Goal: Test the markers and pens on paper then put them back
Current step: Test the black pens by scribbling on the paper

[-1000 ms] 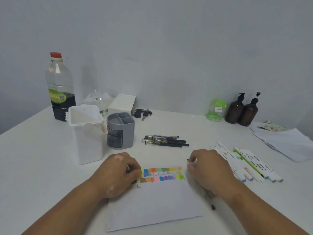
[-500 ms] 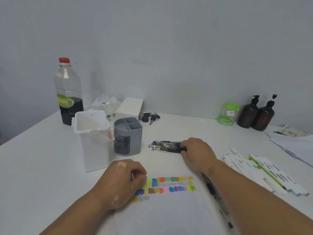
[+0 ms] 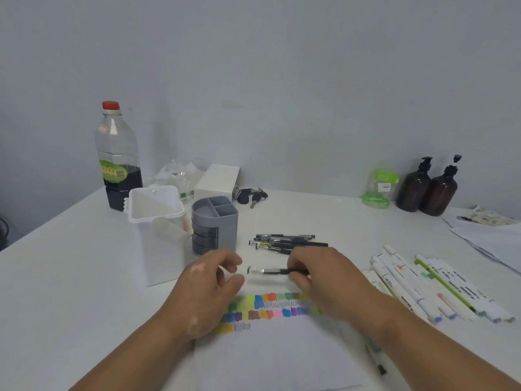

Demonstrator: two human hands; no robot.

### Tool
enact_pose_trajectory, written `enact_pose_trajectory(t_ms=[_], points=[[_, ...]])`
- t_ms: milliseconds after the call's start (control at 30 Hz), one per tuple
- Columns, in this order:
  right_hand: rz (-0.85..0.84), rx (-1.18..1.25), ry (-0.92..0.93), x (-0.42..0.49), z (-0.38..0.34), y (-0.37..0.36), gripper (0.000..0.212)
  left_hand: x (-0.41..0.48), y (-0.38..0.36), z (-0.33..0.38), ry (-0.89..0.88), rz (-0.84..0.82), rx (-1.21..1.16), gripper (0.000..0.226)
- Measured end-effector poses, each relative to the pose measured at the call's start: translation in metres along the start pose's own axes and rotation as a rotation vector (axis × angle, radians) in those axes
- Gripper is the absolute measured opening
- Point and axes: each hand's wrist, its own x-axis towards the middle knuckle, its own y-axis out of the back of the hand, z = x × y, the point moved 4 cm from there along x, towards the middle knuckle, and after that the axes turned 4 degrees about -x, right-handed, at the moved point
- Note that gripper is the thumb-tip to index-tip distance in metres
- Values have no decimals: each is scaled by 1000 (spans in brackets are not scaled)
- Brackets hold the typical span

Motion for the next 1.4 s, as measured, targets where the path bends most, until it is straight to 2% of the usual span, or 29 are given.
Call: enact_pose_trajectory(t_ms=[100,267,333,400,500,567,633,733,800,1100,1167,1267,1333,1400], points=[[30,113,37,-29,-22,-6,6,-5,1,10,-40,-27,-37,17],[137,272,77,-43,-39,-17,12,-16,-10,26,-228,-256,-72,8],[176,341,56,-44,-34,-17,10,-16,-12,28,-283,-265,-23,10],[204,504,-61,-45,-21,-16,11,-15,-11,30,-305,-236,41,8],[172,852,-226,-46,-7,-18,24,-14,-11,29,-298,-223,112,8],[133,1097,-238,-45,-7,-20,24,-15,-15,27,-272,-252,105,11],[125,1225,-230,-44,-9,-21,14,-16,-19,28,-273,-289,94,15],[86,1294,-221,-44,-14,-26,21,-18,-23,35,-342,-325,84,27],[43,1302,-200,-44,-18,-31,24,-19,-25,38,-364,-339,45,27],[24,1354,-137,-46,-25,-33,18,-21,-26,42,-383,-328,56,29],[85,1339,-154,-45,-22,-28,14,-20,-25,39,-340,-345,53,23],[260,1432,-308,-45,-1,-20,4,-14,-16,29,-252,-333,74,24],[273,1466,-344,-48,9,-16,20,-10,-8,18,-191,-276,128,23],[169,1469,-333,-51,6,-18,30,-6,-4,8,-135,-251,179,14]])
